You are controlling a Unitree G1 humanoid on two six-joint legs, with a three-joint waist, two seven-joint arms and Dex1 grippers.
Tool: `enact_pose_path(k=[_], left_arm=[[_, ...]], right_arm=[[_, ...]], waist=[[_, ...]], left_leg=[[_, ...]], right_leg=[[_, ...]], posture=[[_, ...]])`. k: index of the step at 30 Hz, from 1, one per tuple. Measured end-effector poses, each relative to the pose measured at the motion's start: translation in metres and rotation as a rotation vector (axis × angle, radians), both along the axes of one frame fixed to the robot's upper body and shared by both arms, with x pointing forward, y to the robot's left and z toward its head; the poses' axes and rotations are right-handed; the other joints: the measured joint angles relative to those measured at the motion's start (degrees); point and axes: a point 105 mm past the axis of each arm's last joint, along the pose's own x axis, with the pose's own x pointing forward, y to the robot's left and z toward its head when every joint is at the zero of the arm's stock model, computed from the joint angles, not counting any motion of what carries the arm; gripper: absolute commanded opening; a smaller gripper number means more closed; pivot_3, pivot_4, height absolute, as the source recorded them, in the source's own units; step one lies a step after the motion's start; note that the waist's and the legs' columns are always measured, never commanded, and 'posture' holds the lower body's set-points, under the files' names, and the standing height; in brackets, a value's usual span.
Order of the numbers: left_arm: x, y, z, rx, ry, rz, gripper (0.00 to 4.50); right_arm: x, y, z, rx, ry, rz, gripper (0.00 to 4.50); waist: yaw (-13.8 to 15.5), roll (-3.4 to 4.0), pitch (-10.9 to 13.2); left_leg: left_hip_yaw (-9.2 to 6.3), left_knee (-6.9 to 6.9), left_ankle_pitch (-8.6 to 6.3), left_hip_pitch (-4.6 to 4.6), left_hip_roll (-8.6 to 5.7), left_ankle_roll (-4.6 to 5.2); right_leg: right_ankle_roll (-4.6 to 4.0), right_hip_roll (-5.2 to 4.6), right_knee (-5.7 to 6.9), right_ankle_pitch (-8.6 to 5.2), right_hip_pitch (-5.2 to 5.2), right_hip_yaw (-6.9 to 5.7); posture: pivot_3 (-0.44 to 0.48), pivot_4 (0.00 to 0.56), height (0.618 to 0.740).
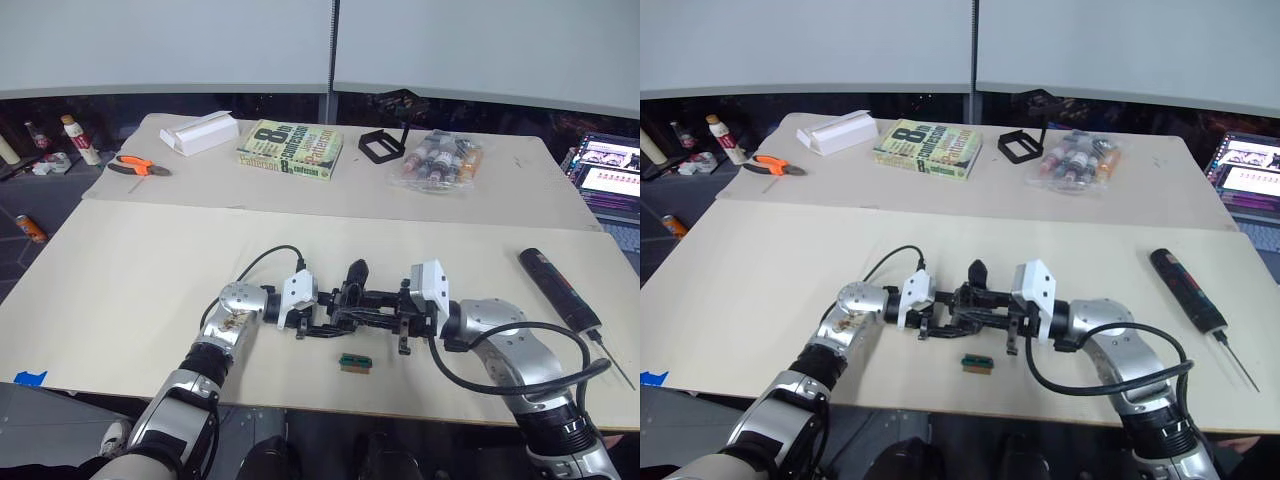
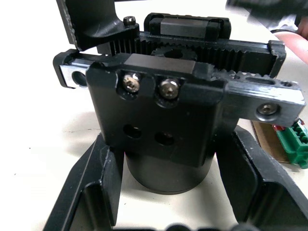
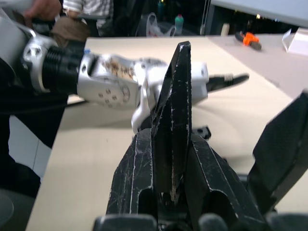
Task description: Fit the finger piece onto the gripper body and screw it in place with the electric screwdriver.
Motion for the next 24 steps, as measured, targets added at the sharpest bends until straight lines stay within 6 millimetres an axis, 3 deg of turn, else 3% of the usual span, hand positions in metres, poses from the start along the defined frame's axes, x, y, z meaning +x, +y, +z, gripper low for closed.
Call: enact_pose_path(k=[24], left_arm=[[-0.0002, 0.0000, -0.0006, 0.000, 0.000, 0.004, 2.28]], right_arm=[[-0.0009, 0.0056, -0.0107, -0.012, 0.021, 0.005, 0.38]], waist=[[0.0, 0.01, 0.0]], left_leg=[[0.00, 0.01, 0.00, 0.02, 0.00, 0.00]], right_leg=[[0.00, 0.00, 0.01, 0.00, 0.02, 0.00]], posture=[[0.000, 0.150, 0.740]])
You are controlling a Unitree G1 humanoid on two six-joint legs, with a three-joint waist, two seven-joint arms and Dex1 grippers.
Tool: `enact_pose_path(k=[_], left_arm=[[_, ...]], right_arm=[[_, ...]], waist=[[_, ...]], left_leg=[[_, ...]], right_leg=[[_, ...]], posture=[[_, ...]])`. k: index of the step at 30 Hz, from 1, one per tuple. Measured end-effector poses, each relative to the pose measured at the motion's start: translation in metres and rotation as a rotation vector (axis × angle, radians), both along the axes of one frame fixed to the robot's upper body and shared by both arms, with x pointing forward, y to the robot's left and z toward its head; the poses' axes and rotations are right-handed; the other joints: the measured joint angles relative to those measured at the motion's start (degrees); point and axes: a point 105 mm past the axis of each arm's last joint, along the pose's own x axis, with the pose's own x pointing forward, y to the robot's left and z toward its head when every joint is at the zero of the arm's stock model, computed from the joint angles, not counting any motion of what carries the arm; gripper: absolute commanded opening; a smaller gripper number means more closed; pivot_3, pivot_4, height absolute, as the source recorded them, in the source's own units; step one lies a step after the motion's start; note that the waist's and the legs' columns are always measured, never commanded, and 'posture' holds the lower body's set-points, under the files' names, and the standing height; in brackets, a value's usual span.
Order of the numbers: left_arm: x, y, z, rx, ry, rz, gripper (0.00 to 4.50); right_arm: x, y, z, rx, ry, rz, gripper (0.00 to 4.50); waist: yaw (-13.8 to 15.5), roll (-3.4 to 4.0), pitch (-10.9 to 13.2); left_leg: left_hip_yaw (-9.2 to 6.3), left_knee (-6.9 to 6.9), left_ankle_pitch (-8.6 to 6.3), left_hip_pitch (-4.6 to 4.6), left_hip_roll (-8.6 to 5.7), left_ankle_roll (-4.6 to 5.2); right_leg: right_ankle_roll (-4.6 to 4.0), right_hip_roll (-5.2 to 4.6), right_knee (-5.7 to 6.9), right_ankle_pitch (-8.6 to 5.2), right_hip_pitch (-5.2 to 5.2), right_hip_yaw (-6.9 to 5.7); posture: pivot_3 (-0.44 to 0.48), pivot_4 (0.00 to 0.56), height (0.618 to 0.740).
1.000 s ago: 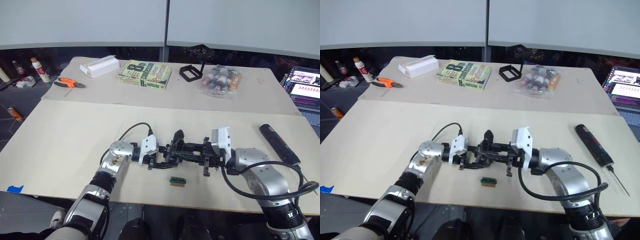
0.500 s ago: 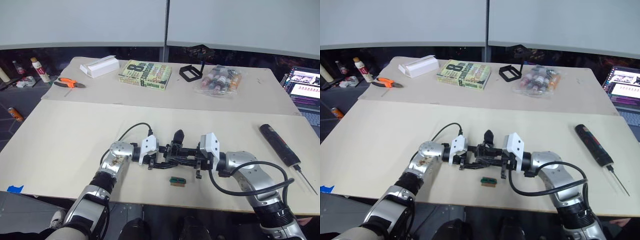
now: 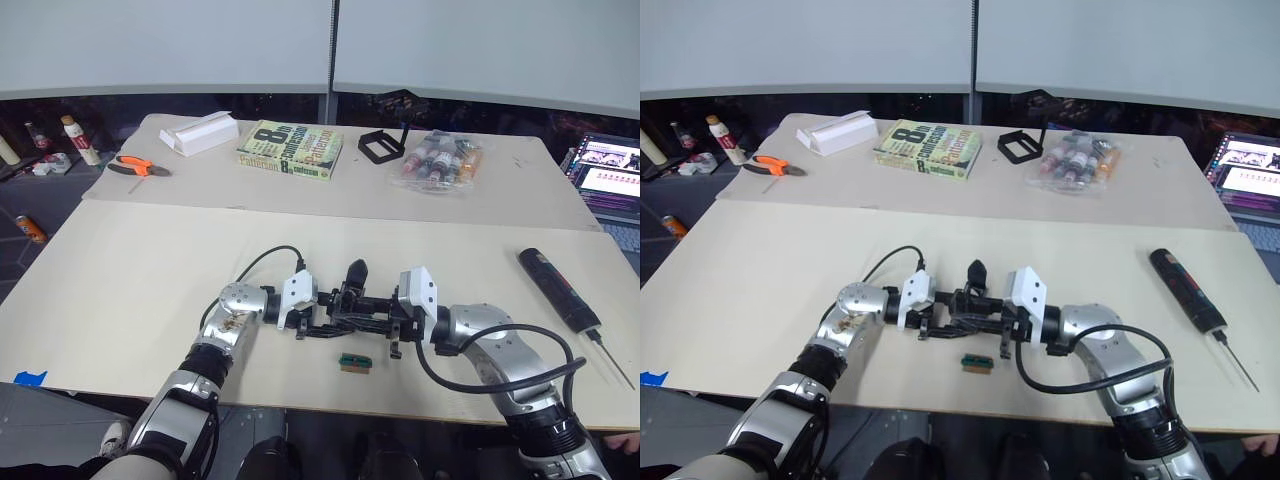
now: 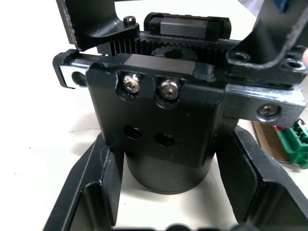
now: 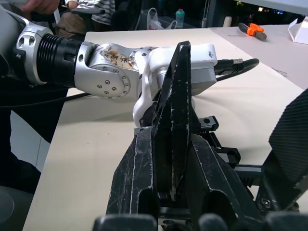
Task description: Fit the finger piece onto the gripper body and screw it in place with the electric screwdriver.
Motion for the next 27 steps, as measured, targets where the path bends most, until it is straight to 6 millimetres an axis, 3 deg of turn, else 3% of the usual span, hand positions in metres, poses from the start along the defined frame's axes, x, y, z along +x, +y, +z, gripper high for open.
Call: enact_pose_path(k=[27], left_arm=[[-0.0011, 0.0017, -0.0005, -0.002, 0.010, 0.005, 2.28]], right_arm=[[-0.0004, 0.0079, -0.0012, -0.026, 0.041, -0.017, 0.38]], waist=[[-0.3, 0.01, 0.0]], left_leg=[[0.00, -0.01, 0.01, 0.11, 0.02, -0.01]], right_leg=[[-0.01, 0.00, 0.04, 0.00, 0.05, 0.02]], posture=[[0.000, 0.150, 0.740]])
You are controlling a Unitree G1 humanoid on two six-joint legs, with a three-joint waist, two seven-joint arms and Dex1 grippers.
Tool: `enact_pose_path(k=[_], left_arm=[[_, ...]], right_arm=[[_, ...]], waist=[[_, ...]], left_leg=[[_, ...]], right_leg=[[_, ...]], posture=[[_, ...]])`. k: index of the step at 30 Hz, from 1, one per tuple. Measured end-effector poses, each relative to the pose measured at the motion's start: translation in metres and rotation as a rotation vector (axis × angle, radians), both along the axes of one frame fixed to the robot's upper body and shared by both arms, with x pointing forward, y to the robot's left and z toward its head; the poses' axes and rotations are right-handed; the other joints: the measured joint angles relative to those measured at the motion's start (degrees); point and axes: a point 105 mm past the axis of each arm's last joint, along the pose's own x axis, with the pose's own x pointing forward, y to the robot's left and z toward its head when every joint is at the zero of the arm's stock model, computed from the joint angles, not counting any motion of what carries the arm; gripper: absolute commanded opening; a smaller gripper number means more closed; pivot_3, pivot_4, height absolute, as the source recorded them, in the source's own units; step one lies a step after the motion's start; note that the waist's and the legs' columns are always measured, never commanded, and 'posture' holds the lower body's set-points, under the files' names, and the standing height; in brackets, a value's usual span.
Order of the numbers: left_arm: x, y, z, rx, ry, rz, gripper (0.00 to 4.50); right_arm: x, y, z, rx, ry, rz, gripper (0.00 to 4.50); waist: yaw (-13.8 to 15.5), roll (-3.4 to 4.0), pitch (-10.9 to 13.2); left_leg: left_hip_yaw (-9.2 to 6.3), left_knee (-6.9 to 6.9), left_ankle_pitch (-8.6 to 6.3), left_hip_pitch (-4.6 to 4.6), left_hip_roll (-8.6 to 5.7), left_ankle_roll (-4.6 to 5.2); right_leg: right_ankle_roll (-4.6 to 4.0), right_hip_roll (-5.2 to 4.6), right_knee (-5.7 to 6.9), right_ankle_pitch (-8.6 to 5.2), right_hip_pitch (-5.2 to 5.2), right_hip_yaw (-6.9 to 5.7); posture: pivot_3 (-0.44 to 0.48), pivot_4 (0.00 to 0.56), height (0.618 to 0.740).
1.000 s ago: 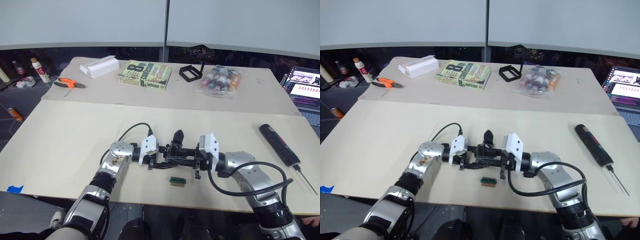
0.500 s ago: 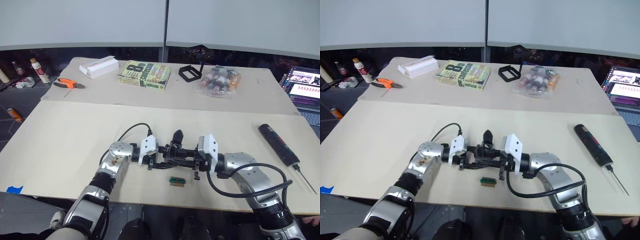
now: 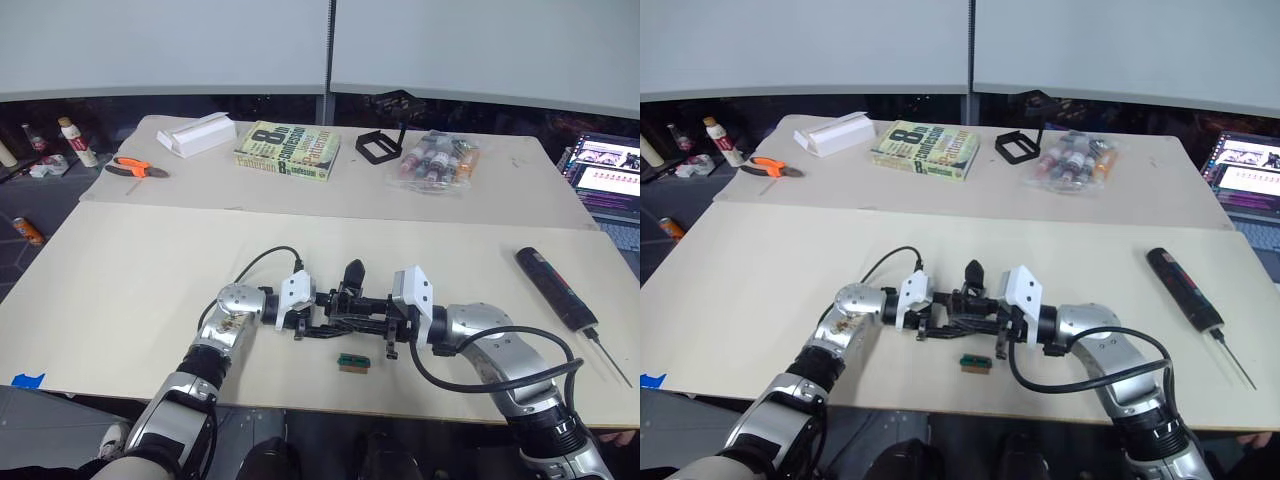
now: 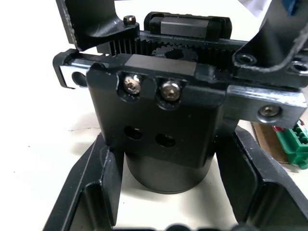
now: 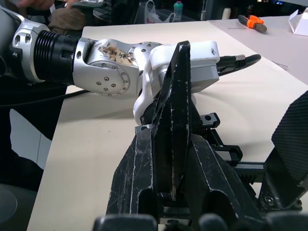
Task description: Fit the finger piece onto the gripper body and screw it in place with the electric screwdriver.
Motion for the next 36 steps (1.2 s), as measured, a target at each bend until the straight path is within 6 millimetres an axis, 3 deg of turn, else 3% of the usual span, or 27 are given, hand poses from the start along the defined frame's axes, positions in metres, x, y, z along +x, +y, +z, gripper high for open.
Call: enact_pose_path(k=[15, 36], left_arm=[[0.000, 0.003, 0.000, 0.003, 0.012, 0.011, 2.28], [-0.001, -0.001, 0.000, -0.002, 0.035, 0.023, 2.28]], right_arm=[[0.002, 0.004, 0.002, -0.036, 0.012, -0.009, 0.38], [0.003, -0.013, 0.001, -0.062, 0.065, -0.036, 0.38]], waist=[[-0.6, 0.01, 0.0], [0.1, 0.01, -0.1]], left_leg=[[-0.01, 0.00, 0.01, 0.05, 0.02, -0.02], [-0.02, 0.00, -0.01, -0.01, 0.01, 0.01]], right_leg=[[-0.01, -0.01, 0.05, 0.01, 0.03, 0.01], [-0.01, -0.02, -0.03, 0.01, 0.02, -0.01]], posture=[[0.000, 0.150, 0.740], [0.000, 0.150, 0.740]])
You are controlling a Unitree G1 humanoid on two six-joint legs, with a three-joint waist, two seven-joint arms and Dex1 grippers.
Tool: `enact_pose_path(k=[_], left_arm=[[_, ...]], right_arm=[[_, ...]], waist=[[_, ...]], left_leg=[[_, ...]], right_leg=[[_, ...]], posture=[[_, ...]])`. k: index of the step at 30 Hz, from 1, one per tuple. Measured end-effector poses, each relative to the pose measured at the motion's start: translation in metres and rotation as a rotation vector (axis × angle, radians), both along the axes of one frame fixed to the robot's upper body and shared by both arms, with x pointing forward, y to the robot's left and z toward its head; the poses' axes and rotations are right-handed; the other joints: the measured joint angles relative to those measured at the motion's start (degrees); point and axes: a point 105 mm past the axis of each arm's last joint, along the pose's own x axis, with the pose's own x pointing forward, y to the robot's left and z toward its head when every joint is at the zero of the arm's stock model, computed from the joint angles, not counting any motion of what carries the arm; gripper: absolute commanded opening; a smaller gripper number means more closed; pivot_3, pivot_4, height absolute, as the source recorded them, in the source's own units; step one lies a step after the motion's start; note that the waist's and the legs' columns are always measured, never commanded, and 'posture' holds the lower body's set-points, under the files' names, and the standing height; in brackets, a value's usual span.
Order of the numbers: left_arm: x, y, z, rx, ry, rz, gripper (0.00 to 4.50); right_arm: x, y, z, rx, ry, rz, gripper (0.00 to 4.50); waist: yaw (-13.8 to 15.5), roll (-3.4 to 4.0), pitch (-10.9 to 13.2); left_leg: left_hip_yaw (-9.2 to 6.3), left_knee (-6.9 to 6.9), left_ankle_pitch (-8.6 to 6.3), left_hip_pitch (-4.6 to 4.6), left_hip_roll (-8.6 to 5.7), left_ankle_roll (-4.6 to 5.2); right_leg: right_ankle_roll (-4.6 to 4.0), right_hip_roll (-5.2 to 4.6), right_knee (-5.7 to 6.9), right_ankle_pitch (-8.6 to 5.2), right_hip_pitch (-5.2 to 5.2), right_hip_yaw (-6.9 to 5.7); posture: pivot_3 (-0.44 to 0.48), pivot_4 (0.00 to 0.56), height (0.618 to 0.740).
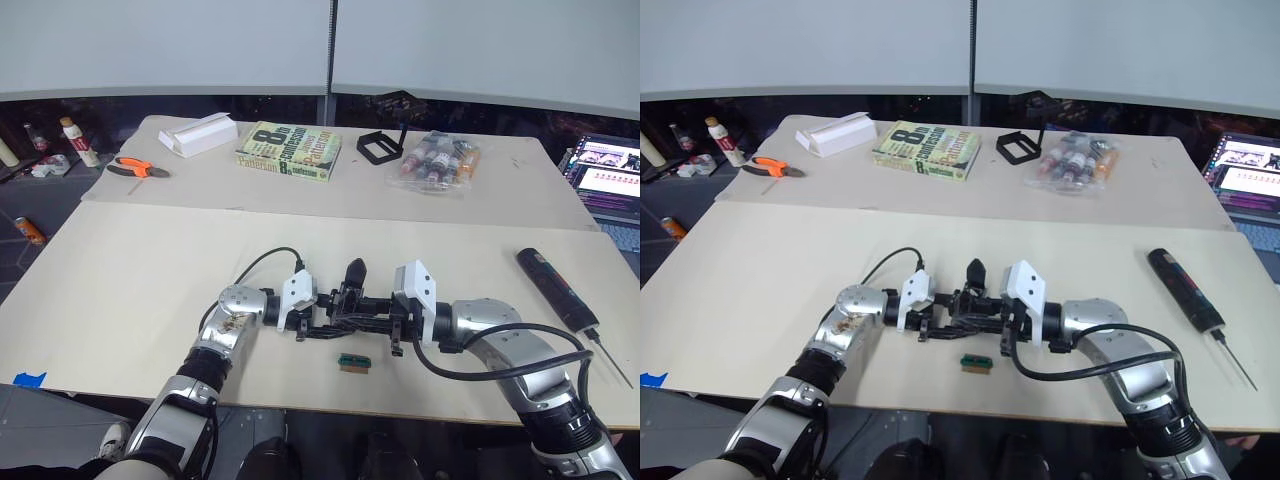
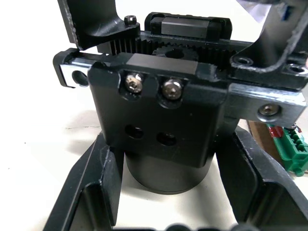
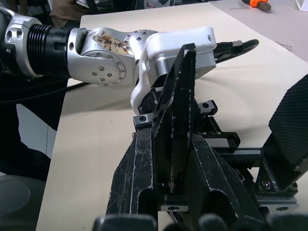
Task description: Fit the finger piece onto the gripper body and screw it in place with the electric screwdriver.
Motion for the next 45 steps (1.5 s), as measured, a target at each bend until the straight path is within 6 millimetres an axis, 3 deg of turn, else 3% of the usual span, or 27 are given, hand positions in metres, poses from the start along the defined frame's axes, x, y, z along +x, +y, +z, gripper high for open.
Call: enact_pose_path(k=[22, 23, 32, 38, 40, 43, 45], left_arm=[[-0.001, 0.001, 0.001, -0.001, 0.004, 0.009, 2.28], [-0.001, 0.001, 0.001, -0.003, 0.004, 0.010, 2.28], [-0.002, 0.002, 0.001, -0.007, 0.004, 0.011, 2.28], [-0.001, 0.001, 0.001, -0.014, 0.005, 0.021, 2.28], [-0.001, 0.001, 0.000, -0.022, 0.017, 0.028, 3.33], [0.000, 0.001, 0.004, -0.036, 0.014, 0.036, 4.47], [0.001, 0.002, 0.008, -0.043, 0.000, 0.043, 4.47]], right_arm=[[-0.002, 0.004, 0.006, 0.014, 0.030, 0.021, 0.38], [-0.002, 0.005, 0.006, 0.016, 0.029, 0.024, 1.41], [-0.008, 0.013, 0.026, 0.081, -0.056, 0.089, 4.47], [-0.012, 0.009, 0.039, 0.154, -0.109, 0.094, 4.47], [-0.014, 0.003, 0.045, 0.187, -0.130, 0.084, 4.50], [-0.017, -0.011, 0.054, 0.228, -0.168, 0.054, 4.50], [-0.020, -0.023, 0.060, 0.247, -0.191, 0.026, 4.50]], waist=[[-0.1, 0.00, 0.0], [-0.1, 0.00, 0.0], [-0.1, -0.01, 0.0], [0.0, -0.01, 0.0], [0.1, -0.01, 0.0], [0.2, -0.02, 0.0], [0.2, -0.01, 0.0]], left_leg=[[0.00, -0.01, 0.00, -0.03, 0.01, 0.00], [0.01, -0.01, 0.00, -0.04, 0.01, 0.00], [0.01, -0.01, 0.00, -0.08, 0.01, 0.00], [0.01, 0.00, 0.00, -0.08, 0.00, 0.00], [0.01, 0.00, 0.00, -0.08, 0.00, 0.00], [0.00, 0.00, 0.00, -0.09, 0.00, 0.00], [0.00, -0.01, 0.00, -0.08, 0.00, 0.00]], right_leg=[[0.00, 0.01, 0.00, 0.00, -0.03, 0.00], [0.00, 0.01, 0.00, 0.00, -0.05, 0.00], [0.00, 0.01, 0.00, 0.00, -0.08, 0.00], [0.00, 0.01, 0.00, 0.00, -0.08, -0.01], [0.00, 0.01, 0.00, 0.00, -0.08, 0.00], [0.00, 0.01, -0.01, 0.00, -0.07, -0.01], [0.00, 0.01, -0.02, 0.00, -0.07, 0.00]], posture=[[0.000, 0.150, 0.740], [0.000, 0.150, 0.740], [0.000, 0.150, 0.740], [0.000, 0.150, 0.740], [0.000, 0.150, 0.740], [0.000, 0.150, 0.740], [0.000, 0.150, 0.740]])
